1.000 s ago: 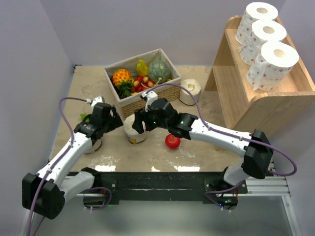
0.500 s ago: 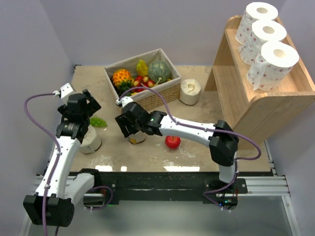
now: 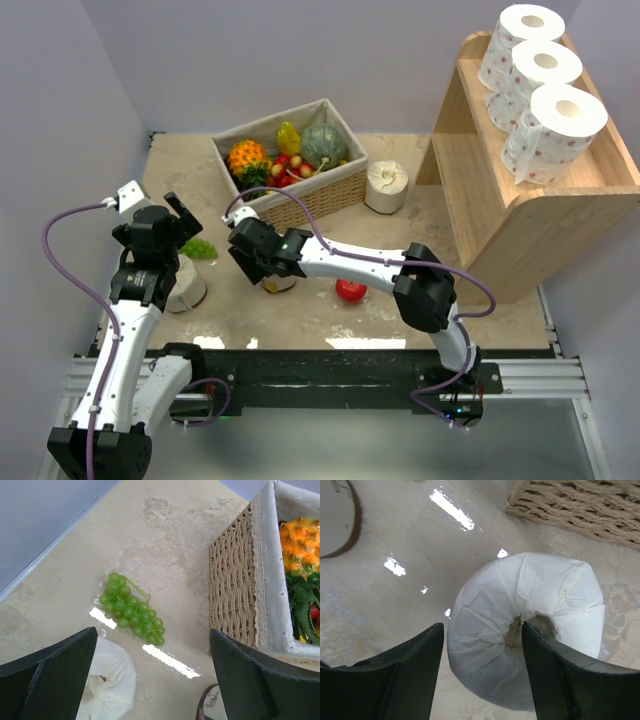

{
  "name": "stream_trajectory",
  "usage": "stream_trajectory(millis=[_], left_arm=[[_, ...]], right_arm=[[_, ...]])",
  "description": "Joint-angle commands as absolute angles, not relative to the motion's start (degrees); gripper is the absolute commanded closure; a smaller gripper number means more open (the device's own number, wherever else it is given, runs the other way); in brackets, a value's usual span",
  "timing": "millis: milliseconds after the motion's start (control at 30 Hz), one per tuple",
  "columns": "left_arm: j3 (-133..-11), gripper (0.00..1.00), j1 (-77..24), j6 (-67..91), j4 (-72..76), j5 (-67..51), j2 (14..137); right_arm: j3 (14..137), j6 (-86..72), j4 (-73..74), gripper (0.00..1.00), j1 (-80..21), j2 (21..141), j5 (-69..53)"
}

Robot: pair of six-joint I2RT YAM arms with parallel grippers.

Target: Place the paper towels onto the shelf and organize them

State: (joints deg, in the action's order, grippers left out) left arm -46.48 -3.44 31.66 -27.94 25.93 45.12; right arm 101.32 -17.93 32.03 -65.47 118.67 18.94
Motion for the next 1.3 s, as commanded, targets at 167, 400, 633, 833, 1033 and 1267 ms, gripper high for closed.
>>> stream_trajectory(millis=[167,400,633,833,1033,1267], left_arm=[[-46.6,0.00,-3.3,30.8,-26.4,28.0,44.6],[-46.7,0.00,-3.3,30.9,-26.3,27.6,44.4],[-46.6,0.00,-3.3,30.8,-26.4,27.6,44.0],[-46.3,0.00,-3.3,30.8,-26.1,27.2,43.2],[-46.4,0.00,-3.3,30.8,-25.9,25.9,43.2],[-46.2,0.00,-3.3,30.7,-25.8,25.3,43.1]], right_arm=[[105.0,-14.4,37.8,0.46,-66.2,120.4,26.0],[104.9,-11.1,38.9,0.59,-66.3,114.0,29.3],[107.4,-5.1,46.0,0.61,-66.0,108.1,40.2],[109.1,-2.6,53.3,0.60,-62.1,101.4,50.3],[107.3,4.0,52.7,0.60,-52.4,96.2,58.0],[99.0,23.5,33.5,0.58,-42.3,89.4,59.1]])
